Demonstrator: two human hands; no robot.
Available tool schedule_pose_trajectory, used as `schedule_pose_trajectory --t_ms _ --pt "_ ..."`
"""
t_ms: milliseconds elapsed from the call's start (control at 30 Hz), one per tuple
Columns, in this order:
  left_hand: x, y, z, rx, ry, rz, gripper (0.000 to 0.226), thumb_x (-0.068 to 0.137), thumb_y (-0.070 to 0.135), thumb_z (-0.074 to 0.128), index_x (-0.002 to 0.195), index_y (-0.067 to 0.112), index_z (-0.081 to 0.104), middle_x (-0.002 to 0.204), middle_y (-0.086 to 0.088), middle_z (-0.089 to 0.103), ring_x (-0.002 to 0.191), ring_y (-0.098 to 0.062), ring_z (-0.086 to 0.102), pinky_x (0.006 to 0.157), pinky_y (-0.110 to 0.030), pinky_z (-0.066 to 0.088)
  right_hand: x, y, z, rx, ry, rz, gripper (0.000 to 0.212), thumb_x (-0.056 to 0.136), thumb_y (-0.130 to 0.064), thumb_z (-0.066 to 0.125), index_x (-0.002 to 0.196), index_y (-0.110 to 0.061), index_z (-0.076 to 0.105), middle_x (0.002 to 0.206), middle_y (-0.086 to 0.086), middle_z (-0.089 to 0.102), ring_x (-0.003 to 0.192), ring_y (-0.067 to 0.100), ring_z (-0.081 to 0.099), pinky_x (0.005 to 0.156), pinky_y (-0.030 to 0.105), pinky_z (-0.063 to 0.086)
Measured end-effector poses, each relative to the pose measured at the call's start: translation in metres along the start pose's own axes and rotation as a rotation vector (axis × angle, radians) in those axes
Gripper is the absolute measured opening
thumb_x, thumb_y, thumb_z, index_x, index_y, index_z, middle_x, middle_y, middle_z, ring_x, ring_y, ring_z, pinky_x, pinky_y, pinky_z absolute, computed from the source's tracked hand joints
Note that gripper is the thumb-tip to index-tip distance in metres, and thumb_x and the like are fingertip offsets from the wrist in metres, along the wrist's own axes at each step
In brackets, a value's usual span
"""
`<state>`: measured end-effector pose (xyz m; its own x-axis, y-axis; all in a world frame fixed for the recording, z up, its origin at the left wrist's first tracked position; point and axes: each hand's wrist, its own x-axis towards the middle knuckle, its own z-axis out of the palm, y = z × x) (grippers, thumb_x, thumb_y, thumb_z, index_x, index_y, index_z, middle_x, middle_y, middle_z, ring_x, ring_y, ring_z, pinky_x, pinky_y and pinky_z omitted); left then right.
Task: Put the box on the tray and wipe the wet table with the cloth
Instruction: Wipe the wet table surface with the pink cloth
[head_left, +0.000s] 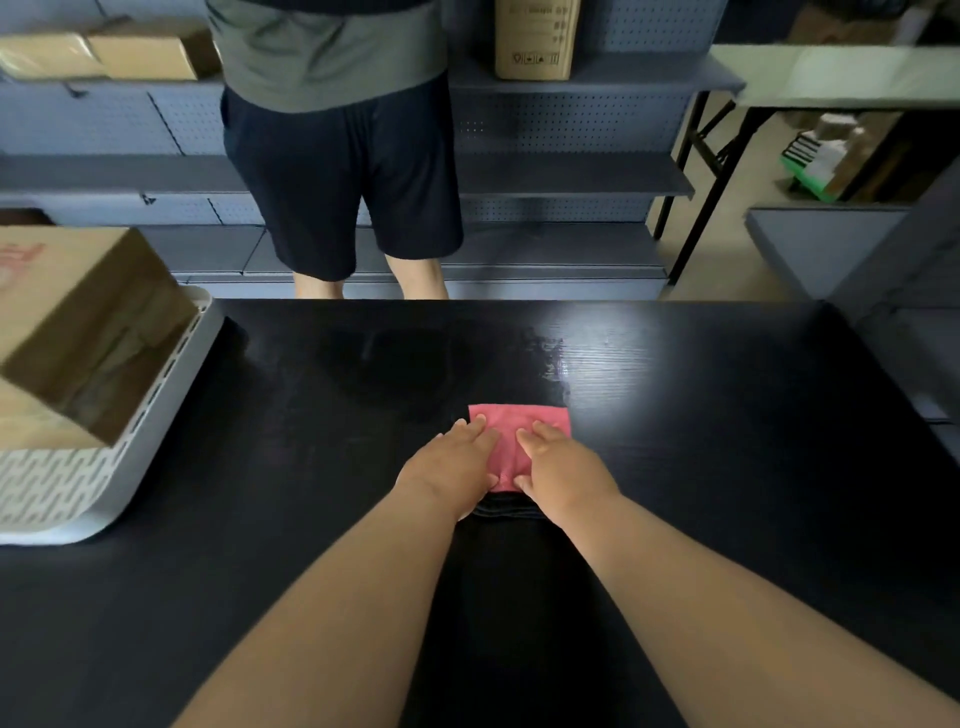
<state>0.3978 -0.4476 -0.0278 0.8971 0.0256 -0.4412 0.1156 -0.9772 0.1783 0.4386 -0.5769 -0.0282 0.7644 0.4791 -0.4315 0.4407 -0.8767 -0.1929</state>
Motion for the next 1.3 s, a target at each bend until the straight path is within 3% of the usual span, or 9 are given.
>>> schedule_pose_trajectory --t_ms 400,633,767,967,1300 --pt "-0.213 -0.019 0.098 0.014 0.013 0.043 0.063 0.099 0.029 0.046 0.153 0.019 0.015 0.162 -0.002 0.003 0.150 -0.019 0.006 0.121 -0.035 0.012 -0.187 -0.097 0.109 0.030 -0.004 0.005 0.064 0.099 -0.029 0.048 0.154 -0.017 0.016 0.162 0.001 0.012 0.149 0.018 0.016 0.119 0.034 0.025" --pt "-0.281 -0.038 0.127 0.070 0.053 0.012 0.060 0.100 0.027 0.045 0.152 0.019 0.016 0.161 -0.003 0.011 0.148 -0.020 0.015 0.119 -0.033 0.017 -0.226 -0.147 0.151 0.005 -0.037 0.020 0.067 0.098 -0.020 0.050 0.153 -0.016 0.014 0.161 0.003 0.011 0.149 0.022 0.015 0.117 0.039 0.030" --pt "-0.280 -0.039 0.133 0.108 0.063 0.001 0.059 0.099 0.024 0.046 0.151 0.016 0.019 0.161 -0.007 0.014 0.147 -0.021 0.018 0.119 -0.032 0.018 -0.222 -0.153 0.151 0.017 -0.065 0.036 0.067 0.097 -0.018 0.051 0.153 -0.016 0.014 0.161 0.002 0.010 0.149 0.022 0.012 0.116 0.041 0.032" --pt "-0.244 -0.045 0.116 0.065 0.017 -0.012 0.064 0.100 0.019 0.046 0.153 0.013 0.012 0.162 -0.008 0.003 0.149 -0.023 0.008 0.119 -0.034 0.017 -0.190 -0.148 0.138 0.019 -0.047 0.029 0.070 0.098 -0.015 0.050 0.154 -0.016 0.008 0.163 0.001 0.001 0.151 0.021 0.008 0.117 0.039 0.031" --pt "-0.117 -0.084 0.047 0.024 -0.017 -0.097 0.067 0.098 0.019 0.049 0.153 0.019 0.011 0.162 -0.001 0.001 0.149 -0.021 0.009 0.119 -0.039 0.023 -0.055 -0.131 0.076 0.027 -0.032 -0.011 0.074 0.096 -0.015 0.054 0.154 -0.017 0.008 0.163 0.002 0.001 0.151 0.023 0.005 0.117 0.042 0.030"
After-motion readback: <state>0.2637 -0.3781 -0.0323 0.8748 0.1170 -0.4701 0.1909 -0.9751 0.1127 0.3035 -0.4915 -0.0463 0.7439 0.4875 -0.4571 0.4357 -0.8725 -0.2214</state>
